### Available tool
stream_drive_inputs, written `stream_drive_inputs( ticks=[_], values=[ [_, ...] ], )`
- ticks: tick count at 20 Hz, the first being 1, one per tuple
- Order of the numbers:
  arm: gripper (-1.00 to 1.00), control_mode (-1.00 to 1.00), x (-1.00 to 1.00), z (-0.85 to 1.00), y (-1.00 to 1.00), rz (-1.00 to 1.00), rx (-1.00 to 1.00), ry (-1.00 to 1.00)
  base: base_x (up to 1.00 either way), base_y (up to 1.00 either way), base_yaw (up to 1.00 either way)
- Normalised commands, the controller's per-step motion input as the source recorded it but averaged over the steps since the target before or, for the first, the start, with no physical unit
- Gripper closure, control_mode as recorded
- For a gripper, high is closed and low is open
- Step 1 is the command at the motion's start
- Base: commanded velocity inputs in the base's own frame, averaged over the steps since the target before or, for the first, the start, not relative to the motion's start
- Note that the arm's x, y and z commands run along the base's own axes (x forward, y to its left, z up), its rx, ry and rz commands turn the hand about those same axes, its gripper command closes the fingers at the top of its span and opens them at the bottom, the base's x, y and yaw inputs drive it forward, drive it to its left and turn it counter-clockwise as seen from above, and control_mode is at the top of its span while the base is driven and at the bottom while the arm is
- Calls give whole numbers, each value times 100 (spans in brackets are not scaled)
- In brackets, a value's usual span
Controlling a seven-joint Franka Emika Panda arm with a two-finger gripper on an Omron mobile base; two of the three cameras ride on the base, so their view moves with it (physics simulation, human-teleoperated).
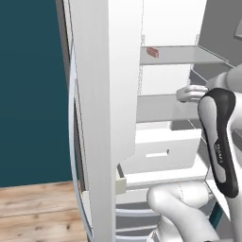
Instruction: Take the cheese, steak, and tomato from the fridge and place them on the plate on the dining counter to create an appetizer plate.
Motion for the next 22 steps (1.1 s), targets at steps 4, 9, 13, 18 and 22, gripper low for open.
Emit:
stream_drive_inputs(
  ticks=[4, 9, 13, 18, 22],
  values=[
    [-100, -100, 16, 0, 38, 23, -5, 10, 0, 0, 0],
    [-100, -100, 15, 0, 30, 10, -5, 0, 0, 0, 0],
    [-100, -100, 12, 0, 9, -3, -10, -16, 0, 0, 0],
    [-100, -100, 5, 0, 0, -13, -16, -34, 0, 0, 0],
    [-100, -100, 2, 2, 0, -14, -9, -29, 0, 0, 0]
  ],
)
